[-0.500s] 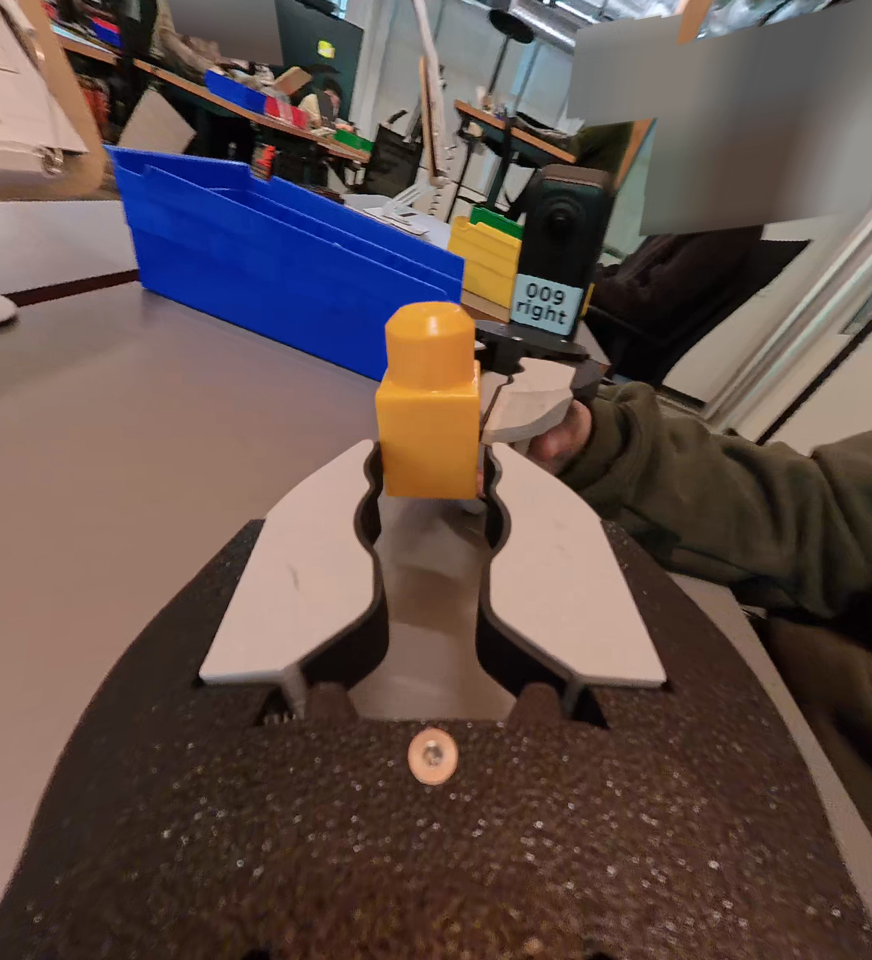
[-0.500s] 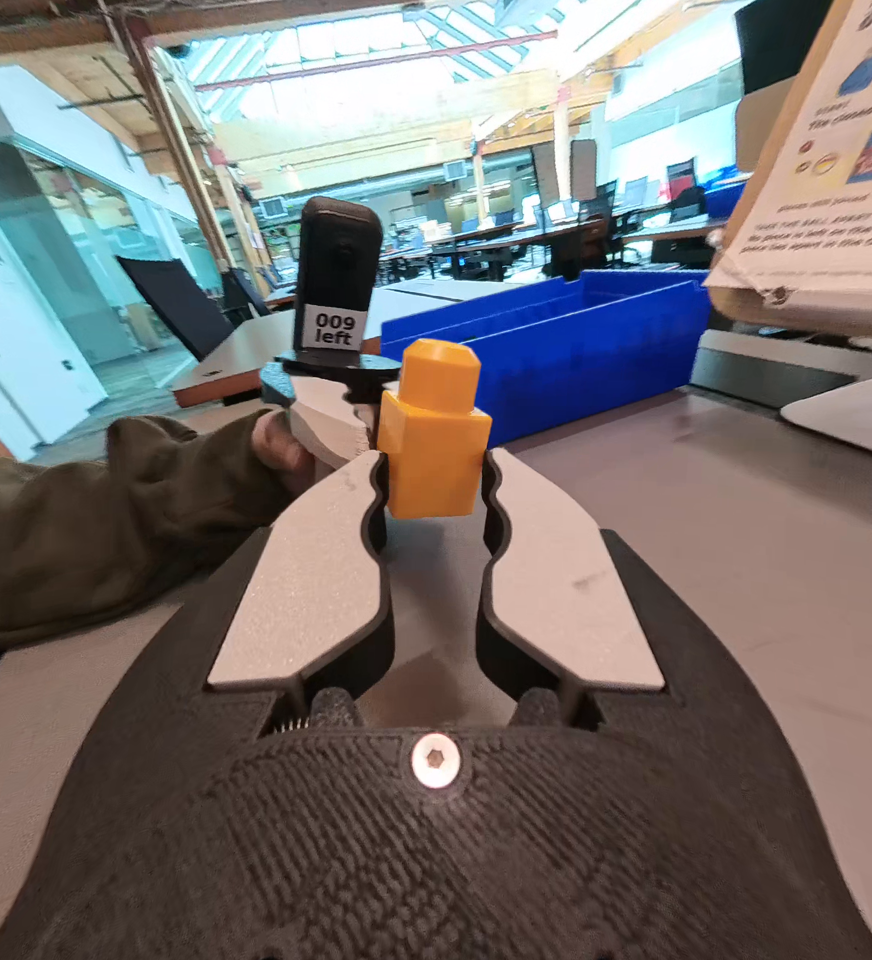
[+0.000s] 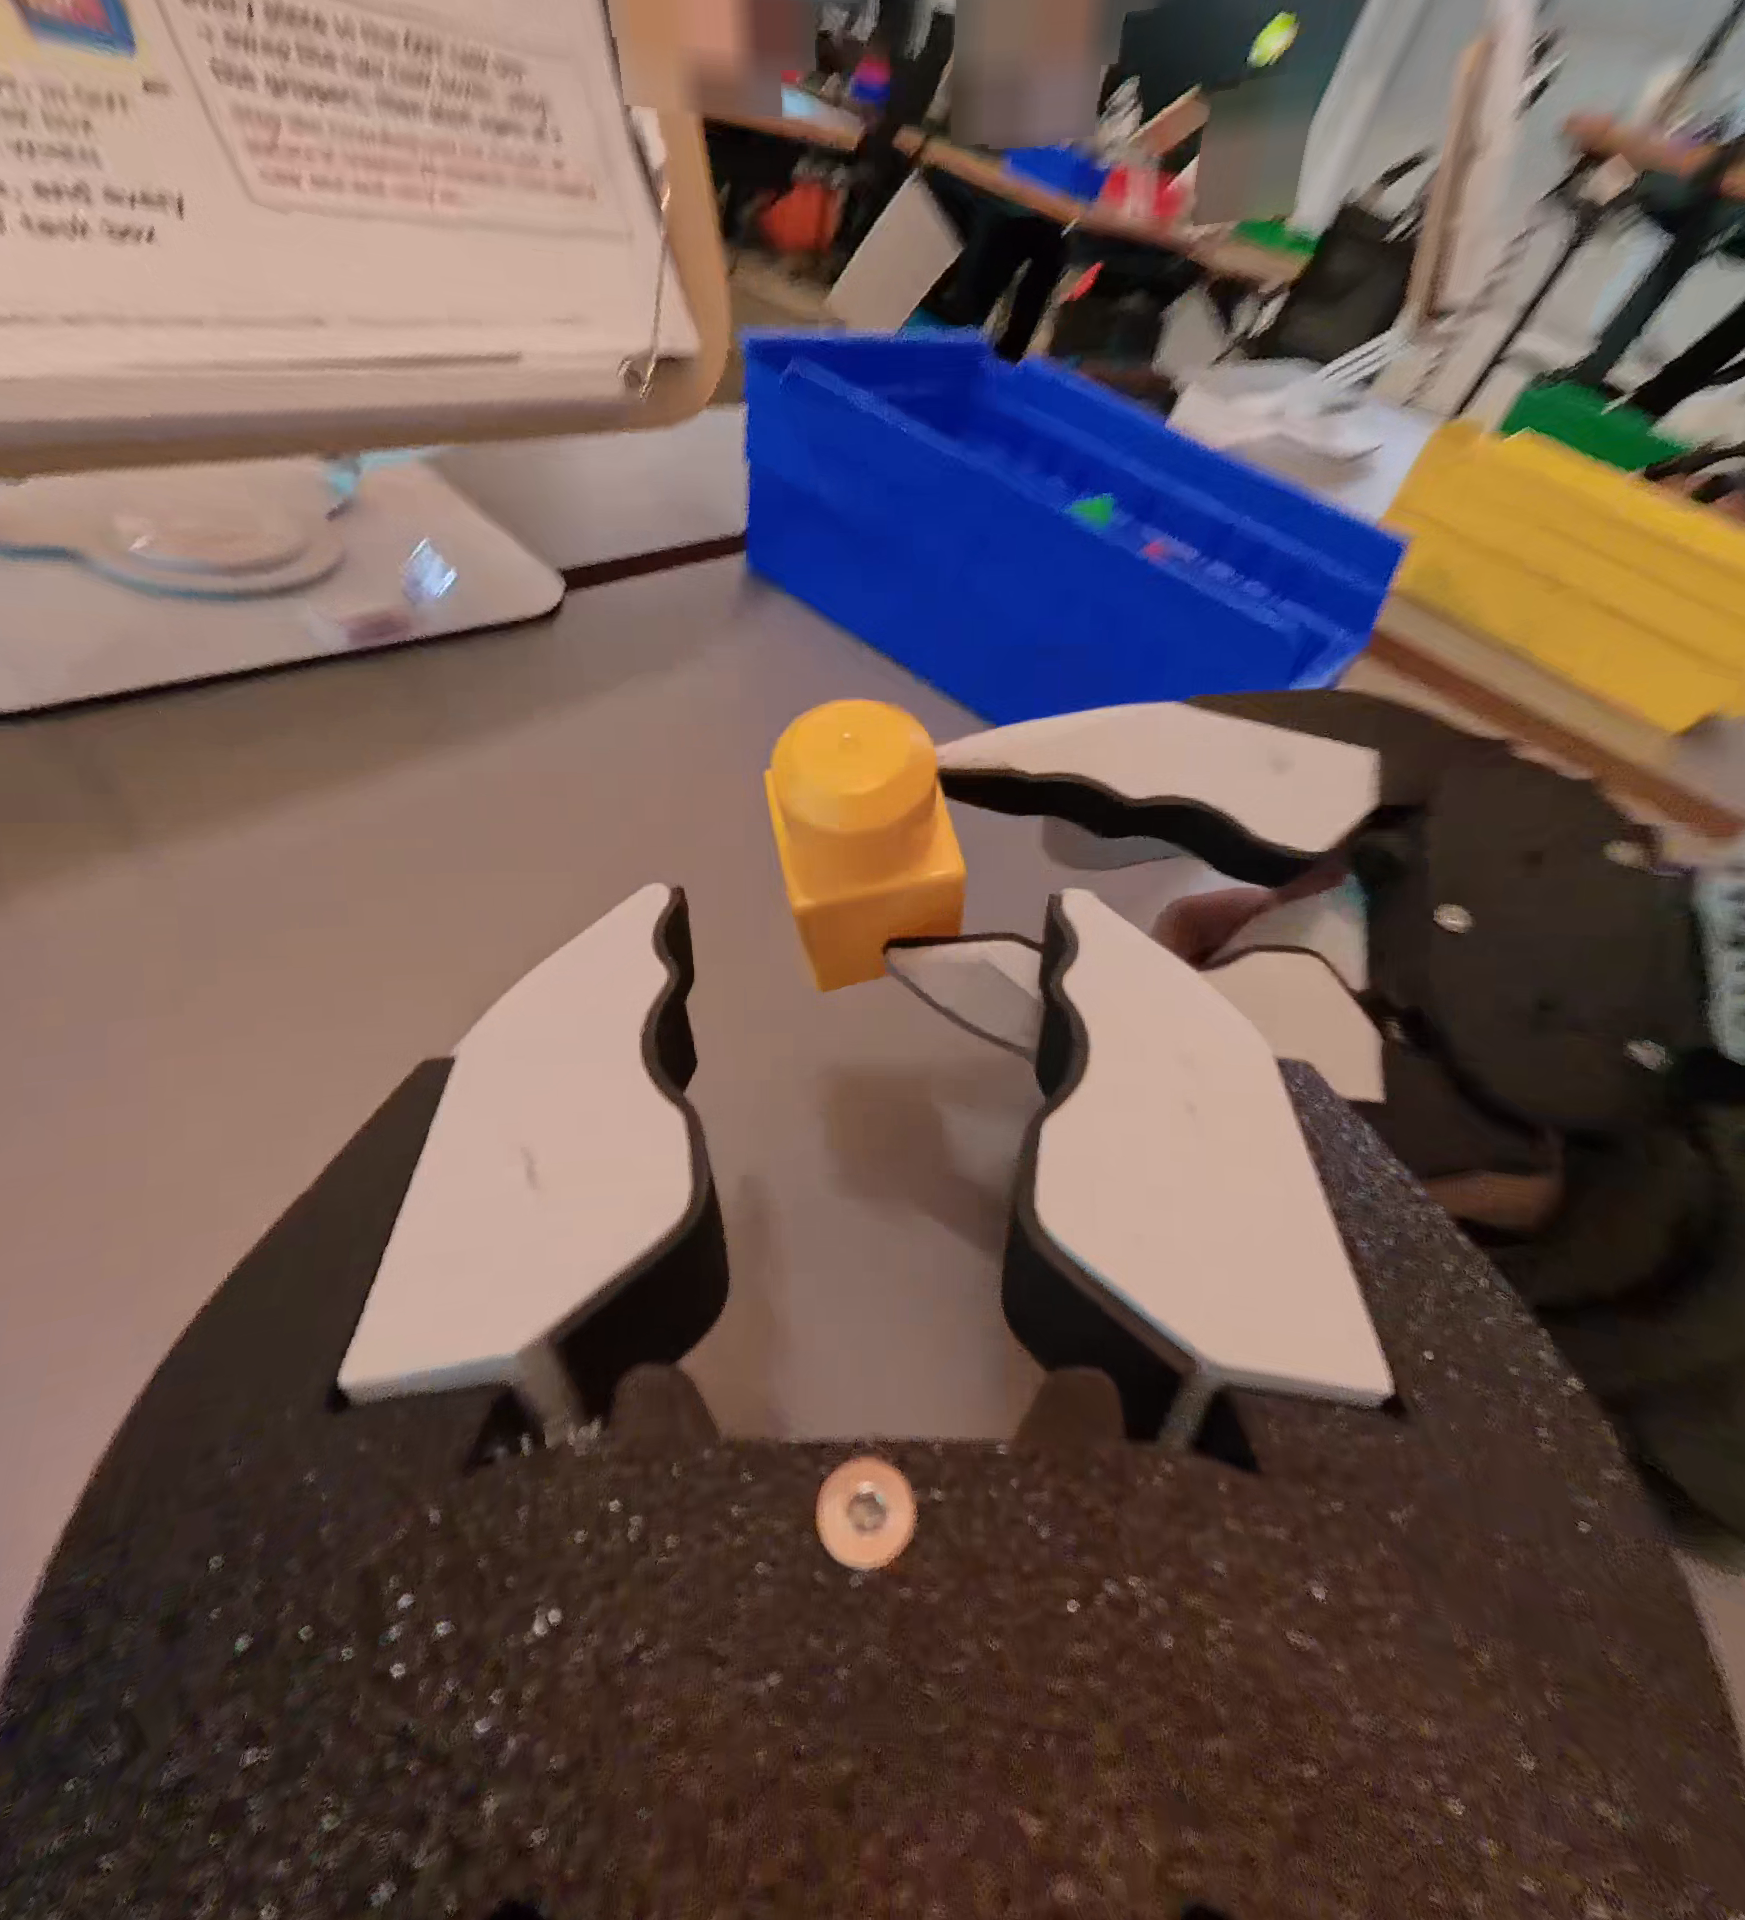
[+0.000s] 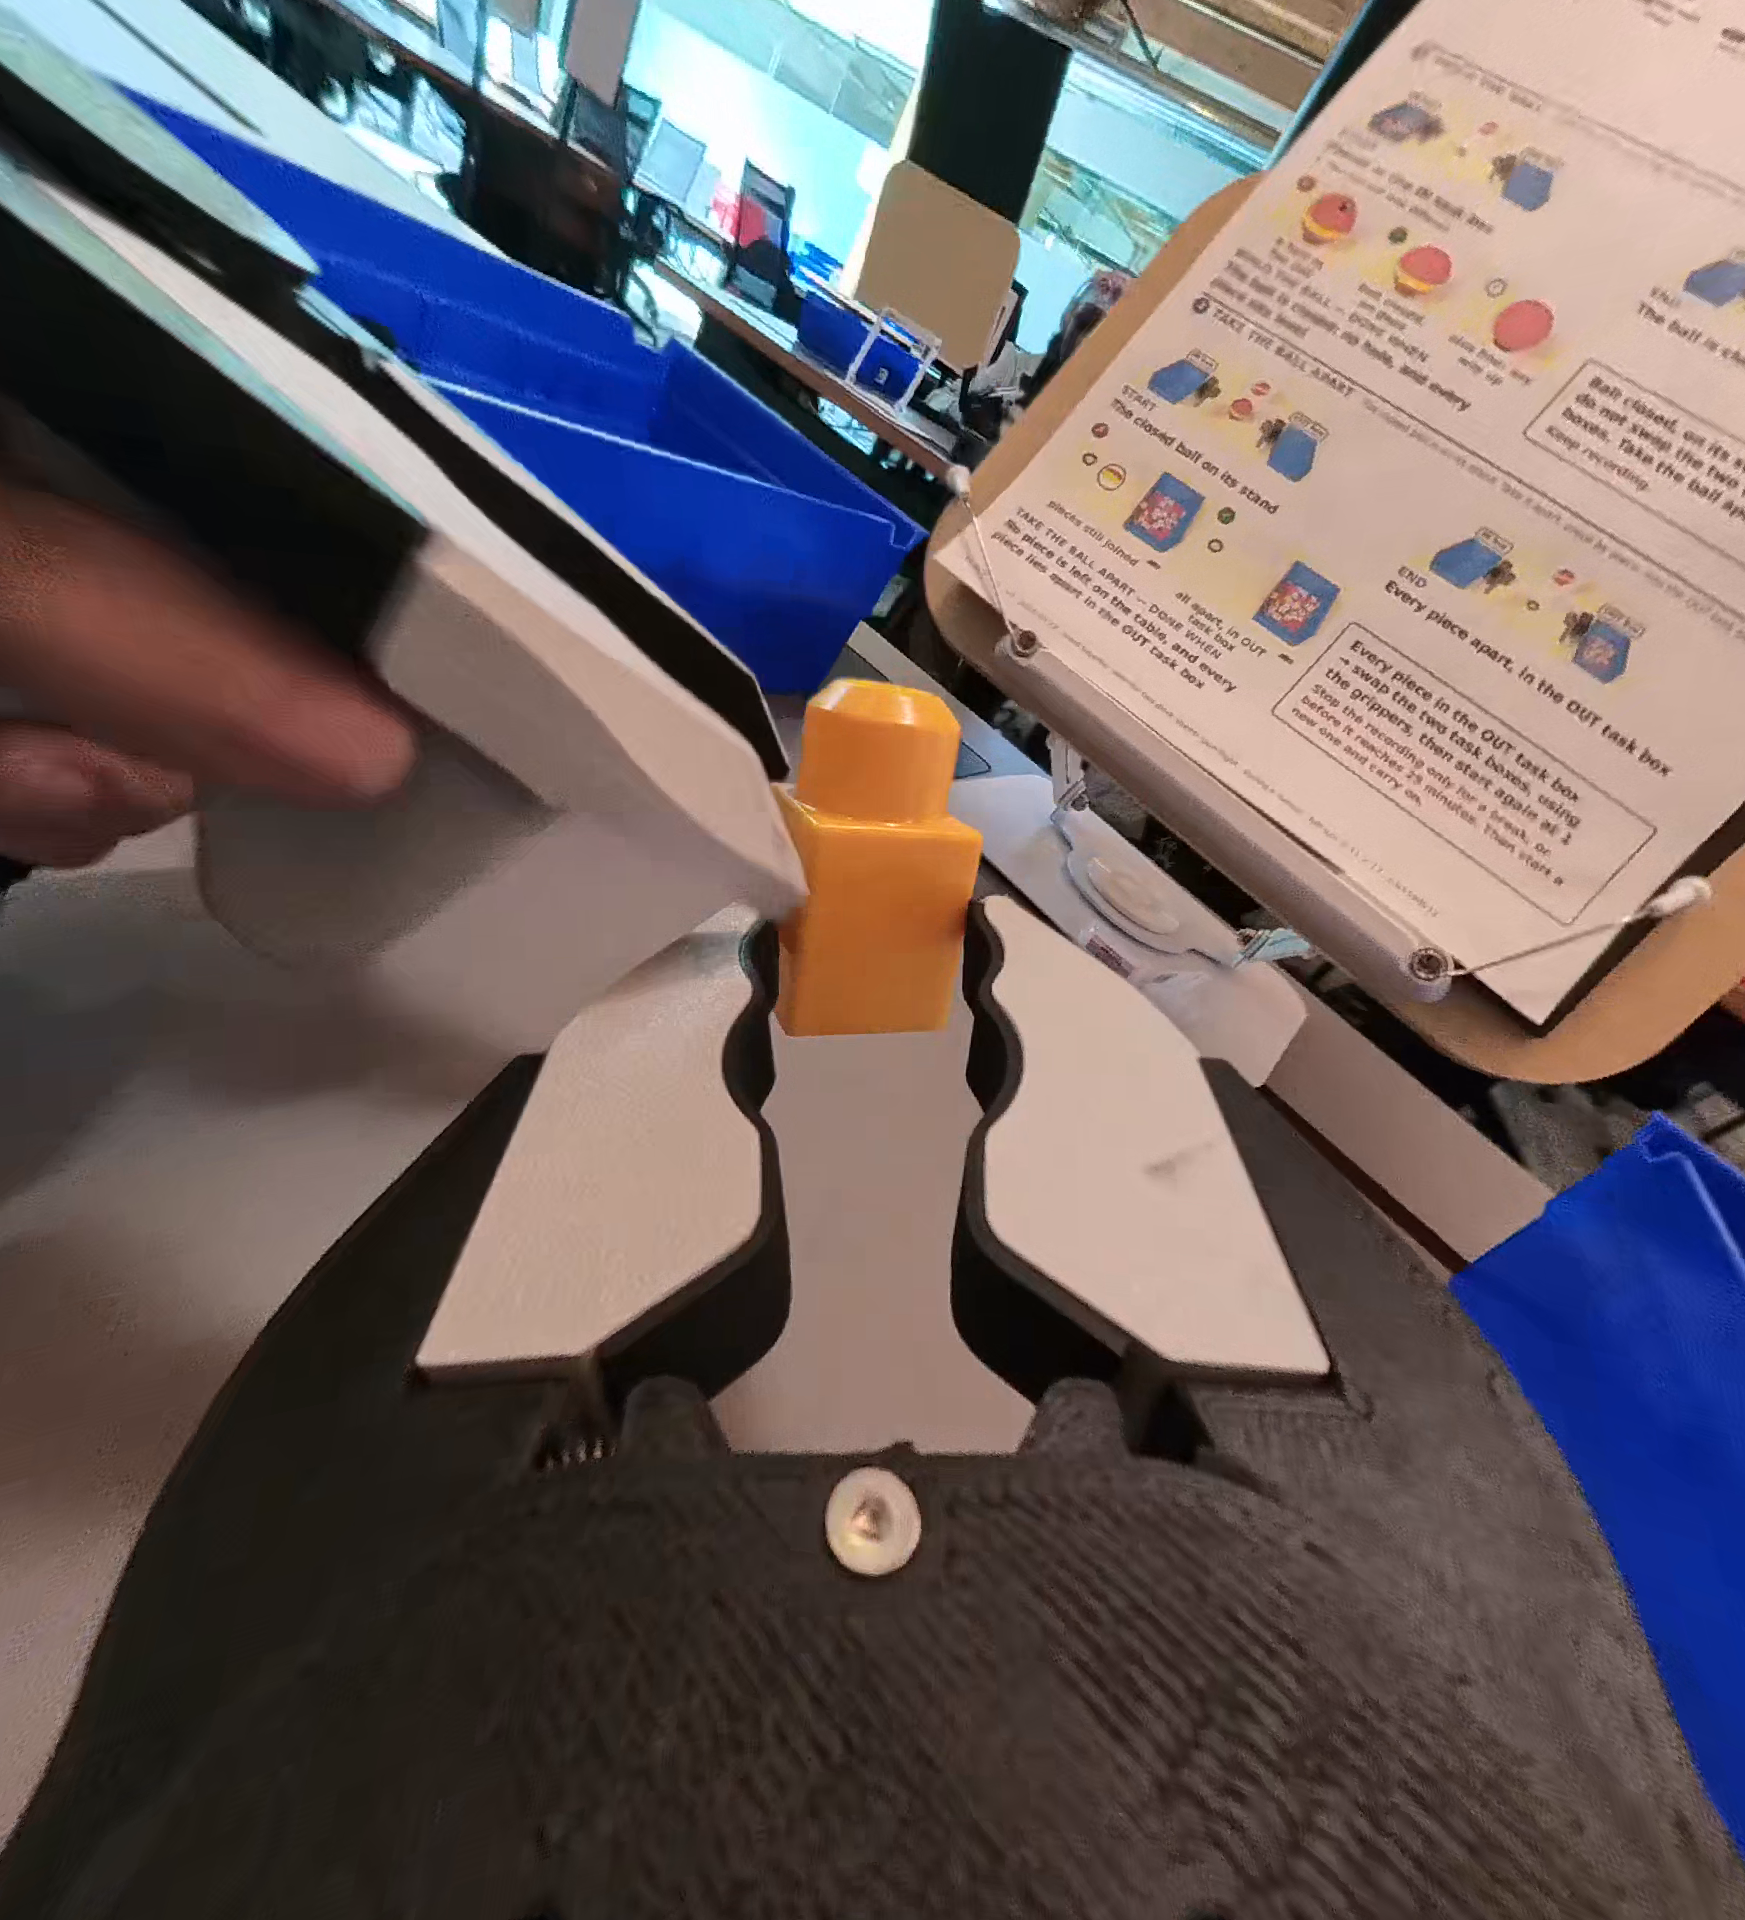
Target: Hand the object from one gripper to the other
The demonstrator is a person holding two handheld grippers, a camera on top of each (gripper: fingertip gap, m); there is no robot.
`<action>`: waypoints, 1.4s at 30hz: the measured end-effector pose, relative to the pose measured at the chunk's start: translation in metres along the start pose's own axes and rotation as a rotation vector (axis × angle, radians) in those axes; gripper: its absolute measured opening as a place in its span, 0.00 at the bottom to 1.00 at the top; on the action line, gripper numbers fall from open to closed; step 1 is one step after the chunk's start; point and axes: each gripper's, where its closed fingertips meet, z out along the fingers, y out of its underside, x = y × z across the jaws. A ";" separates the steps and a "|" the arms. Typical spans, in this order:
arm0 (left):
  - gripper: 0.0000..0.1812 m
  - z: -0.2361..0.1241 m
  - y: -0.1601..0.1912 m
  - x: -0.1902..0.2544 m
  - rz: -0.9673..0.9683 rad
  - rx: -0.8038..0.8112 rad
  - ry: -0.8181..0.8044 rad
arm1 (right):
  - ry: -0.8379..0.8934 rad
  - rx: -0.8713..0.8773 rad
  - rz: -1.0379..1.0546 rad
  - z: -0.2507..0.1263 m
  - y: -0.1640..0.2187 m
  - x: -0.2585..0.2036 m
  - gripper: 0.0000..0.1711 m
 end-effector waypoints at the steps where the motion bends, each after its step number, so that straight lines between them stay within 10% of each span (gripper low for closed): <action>1: 0.35 0.003 0.006 -0.002 0.005 -0.031 -0.037 | 0.006 -0.004 -0.018 0.001 -0.002 -0.003 0.20; 9: 0.19 0.002 0.013 -0.004 -0.101 -0.042 0.018 | -0.075 0.029 -0.021 0.001 -0.005 -0.016 0.22; 16: 0.19 -0.029 -0.003 0.022 -0.085 0.036 0.464 | -0.600 0.132 0.544 -0.023 -0.017 -0.035 0.37; 22: 0.19 -0.051 0.005 0.029 -0.026 0.035 0.636 | -0.807 0.194 0.743 -0.036 -0.036 -0.051 0.25; 30: 0.19 -0.044 -0.001 0.021 -0.038 0.066 0.550 | -0.634 0.203 0.605 -0.022 -0.035 -0.044 0.23; 42: 0.32 -0.010 0.003 0.010 -0.376 -0.033 0.305 | 0.054 0.044 -0.165 0.000 -0.015 -0.012 0.22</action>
